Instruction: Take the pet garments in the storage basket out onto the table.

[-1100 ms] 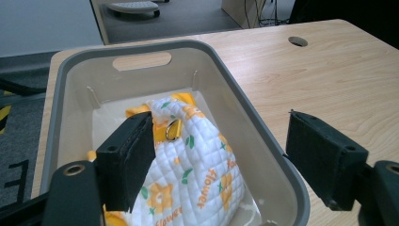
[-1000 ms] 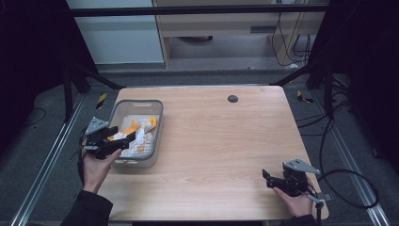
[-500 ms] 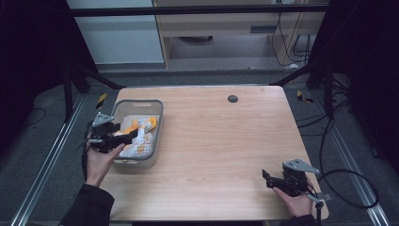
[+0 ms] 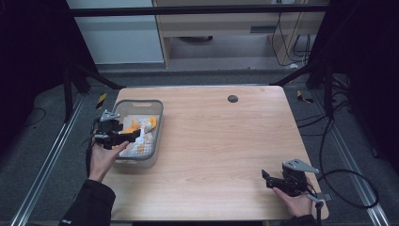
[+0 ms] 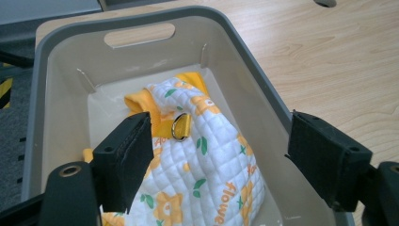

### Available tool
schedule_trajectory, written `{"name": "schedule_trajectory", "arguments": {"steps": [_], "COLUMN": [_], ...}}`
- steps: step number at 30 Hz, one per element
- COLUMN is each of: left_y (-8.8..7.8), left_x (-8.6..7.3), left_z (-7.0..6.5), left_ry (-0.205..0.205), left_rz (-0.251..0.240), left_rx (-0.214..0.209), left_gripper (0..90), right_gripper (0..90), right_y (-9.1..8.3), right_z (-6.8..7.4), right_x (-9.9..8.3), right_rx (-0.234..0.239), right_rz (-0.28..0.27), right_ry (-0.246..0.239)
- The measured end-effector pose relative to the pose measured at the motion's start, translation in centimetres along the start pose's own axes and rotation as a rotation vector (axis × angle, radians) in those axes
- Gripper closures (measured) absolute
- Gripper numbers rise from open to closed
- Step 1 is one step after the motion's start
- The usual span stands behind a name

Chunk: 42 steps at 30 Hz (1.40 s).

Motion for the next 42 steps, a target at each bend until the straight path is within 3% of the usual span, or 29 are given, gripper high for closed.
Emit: {"name": "schedule_trajectory", "arguments": {"steps": [23,42], "left_y": [2.9,4.4], "left_x": [-0.3,-0.7], "left_z": [0.3,0.3], "left_ry": [0.010,0.013], "left_rz": [0.165,0.222], "left_rx": [0.001,0.005], "left_gripper": [21.1,20.8], "right_gripper": [14.2,13.9], "right_y": [0.1,0.2], "right_z": [0.1,0.2], "right_x": [-0.1,-0.2], "right_rx": [0.006,0.011], "right_rz": [0.012,0.022], "right_ry": [-0.001,0.003]}}
Point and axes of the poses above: each handheld gripper's, and its own axes: y roughly forward along the jaws, x roughly out of its top, z roughly to its left, the point moved 4 cm from there along y, roughly forward along the jaws, and after that the axes turned 6 degrees about -x, right-handed, at the moved point
